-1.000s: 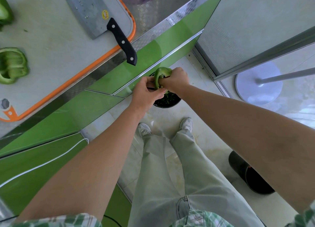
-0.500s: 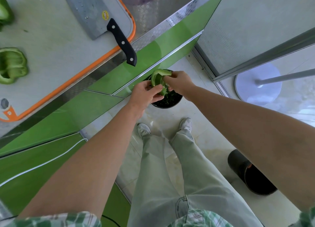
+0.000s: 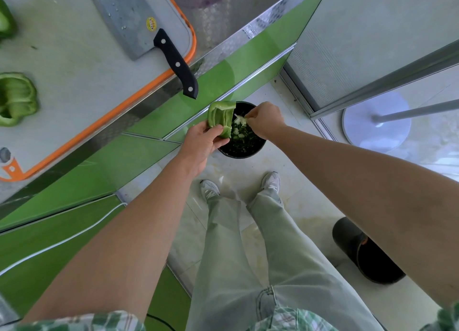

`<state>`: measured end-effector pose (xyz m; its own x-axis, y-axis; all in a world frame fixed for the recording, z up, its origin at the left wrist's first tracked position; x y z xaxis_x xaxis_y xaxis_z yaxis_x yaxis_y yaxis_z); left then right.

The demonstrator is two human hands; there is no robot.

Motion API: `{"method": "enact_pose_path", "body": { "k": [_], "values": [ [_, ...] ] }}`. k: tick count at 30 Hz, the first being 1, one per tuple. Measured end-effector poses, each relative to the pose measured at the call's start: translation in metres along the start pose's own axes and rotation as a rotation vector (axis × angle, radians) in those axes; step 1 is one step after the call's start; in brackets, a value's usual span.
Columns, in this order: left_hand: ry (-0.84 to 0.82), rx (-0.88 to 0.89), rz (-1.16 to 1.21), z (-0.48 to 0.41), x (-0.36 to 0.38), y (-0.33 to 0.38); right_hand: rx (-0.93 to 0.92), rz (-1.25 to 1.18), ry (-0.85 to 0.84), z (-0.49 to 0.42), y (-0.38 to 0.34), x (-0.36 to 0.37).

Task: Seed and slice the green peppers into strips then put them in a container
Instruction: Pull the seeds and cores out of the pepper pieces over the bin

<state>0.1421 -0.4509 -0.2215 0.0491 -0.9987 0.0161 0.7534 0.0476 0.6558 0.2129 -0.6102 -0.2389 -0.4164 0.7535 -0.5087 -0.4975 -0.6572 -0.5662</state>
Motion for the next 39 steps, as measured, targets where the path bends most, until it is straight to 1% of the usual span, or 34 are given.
{"method": "enact_pose_path", "body": {
  "k": [3,6,8,11,14,17,22,24,27,30,35,37,39],
  "values": [
    [-0.006,-0.007,-0.012,0.001,0.0,-0.001,-0.013,-0.031,0.035,-0.002,-0.001,-0.006],
    [0.009,-0.017,0.025,0.002,0.001,0.001,-0.054,-0.101,0.065,-0.001,-0.003,-0.013],
    [0.013,-0.025,0.044,0.003,0.003,0.003,-0.076,-0.177,0.032,-0.001,-0.006,-0.012],
    [-0.001,-0.029,0.062,0.005,0.007,0.006,-0.048,-0.337,-0.068,0.001,-0.009,0.001],
    [-0.021,-0.033,0.088,0.006,0.009,0.008,-0.024,-0.41,-0.041,-0.002,-0.007,0.001],
    [-0.031,-0.035,0.098,0.007,0.008,0.008,-0.02,-0.394,-0.037,-0.003,-0.006,-0.001],
    [-0.025,-0.029,0.106,0.004,0.004,0.008,0.059,-0.211,0.032,-0.002,0.009,-0.015],
    [-0.023,-0.031,0.111,0.003,0.004,0.006,0.036,-0.18,0.03,-0.001,0.011,-0.017],
    [-0.027,-0.022,0.095,0.002,0.004,0.004,-0.029,-0.244,0.051,0.001,0.001,-0.018],
    [-0.014,-0.007,0.084,-0.001,0.002,0.003,-0.075,-0.263,-0.001,0.004,-0.012,-0.013],
    [-0.021,0.014,0.068,-0.005,0.0,0.003,-0.166,-0.314,-0.161,0.014,-0.032,0.004],
    [-0.05,0.026,0.074,-0.004,0.005,0.005,-0.141,-0.356,-0.195,0.015,-0.034,0.013],
    [-0.075,0.043,0.066,-0.002,0.008,0.008,-0.084,-0.408,-0.189,0.014,-0.032,0.018]
  ]
}}
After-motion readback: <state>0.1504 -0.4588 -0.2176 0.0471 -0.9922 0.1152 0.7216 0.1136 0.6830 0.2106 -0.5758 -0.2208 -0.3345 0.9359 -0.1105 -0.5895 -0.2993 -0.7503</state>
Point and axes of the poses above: each hand's wrist, its own z-axis away from the middle knuckle, its own x-axis out of the palm, y = z × x, the point moved 9 cm from there along -z, towards the middle knuckle, and after that the axes turned 12 degrees about -z, right-handed, at the moved point
